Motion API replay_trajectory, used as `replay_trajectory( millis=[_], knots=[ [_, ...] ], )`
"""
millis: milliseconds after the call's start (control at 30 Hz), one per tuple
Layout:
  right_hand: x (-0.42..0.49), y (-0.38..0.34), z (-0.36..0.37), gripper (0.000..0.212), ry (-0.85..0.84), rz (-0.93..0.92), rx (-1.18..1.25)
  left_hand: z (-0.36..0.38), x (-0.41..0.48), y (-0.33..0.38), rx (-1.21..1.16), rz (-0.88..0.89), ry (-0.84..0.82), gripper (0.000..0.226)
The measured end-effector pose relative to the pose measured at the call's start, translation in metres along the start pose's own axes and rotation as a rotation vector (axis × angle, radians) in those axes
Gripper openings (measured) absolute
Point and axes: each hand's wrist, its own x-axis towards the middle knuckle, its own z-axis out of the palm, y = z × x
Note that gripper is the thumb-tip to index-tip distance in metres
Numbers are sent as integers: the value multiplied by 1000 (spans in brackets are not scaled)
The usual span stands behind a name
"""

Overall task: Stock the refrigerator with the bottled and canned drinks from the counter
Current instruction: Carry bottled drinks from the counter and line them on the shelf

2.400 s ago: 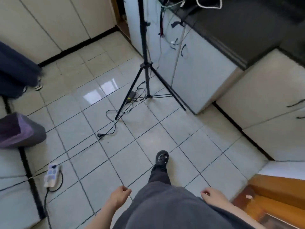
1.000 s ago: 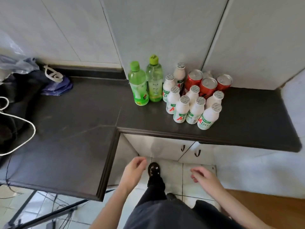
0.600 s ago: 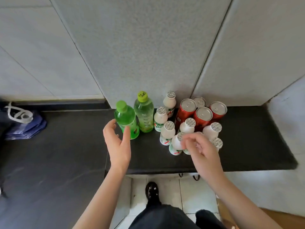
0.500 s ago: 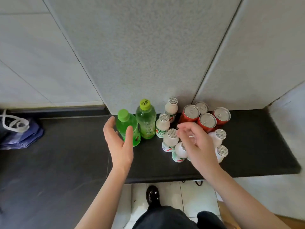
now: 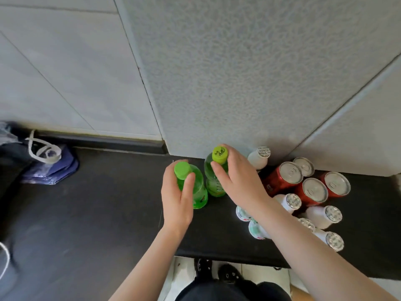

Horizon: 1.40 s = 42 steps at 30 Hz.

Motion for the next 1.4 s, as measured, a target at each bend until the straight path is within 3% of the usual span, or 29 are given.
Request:
replay_trajectory(
  millis=[100, 233, 400, 500, 600, 900, 1400],
  knots=[
    [7, -5, 6, 30, 9, -90, -32, -12, -6, 4, -104, -91, 164, 33],
    [14, -7, 14, 26, 0, -168, -29, -33, -22, 13, -140, -138, 235, 18],
    [1, -11, 10, 28, 85, -97, 256, -56, -53, 26, -202, -254, 395, 28],
    [-18, -20, 3, 38, 108, -146, 394, -66, -76, 42, -252, -255, 486, 25],
    [-40, -32, -7, 30, 97, -223, 499, -74, -104, 63, -236, -221, 555, 21],
    [-114, -47, 2, 26, -277, -388, 662, -66, -229, 82, -68, -234, 698, 23],
    [-332, -128, 68, 20, -1093, -781, 623, -77, -511, 84, -132, -480, 1561, 24]
  ],
)
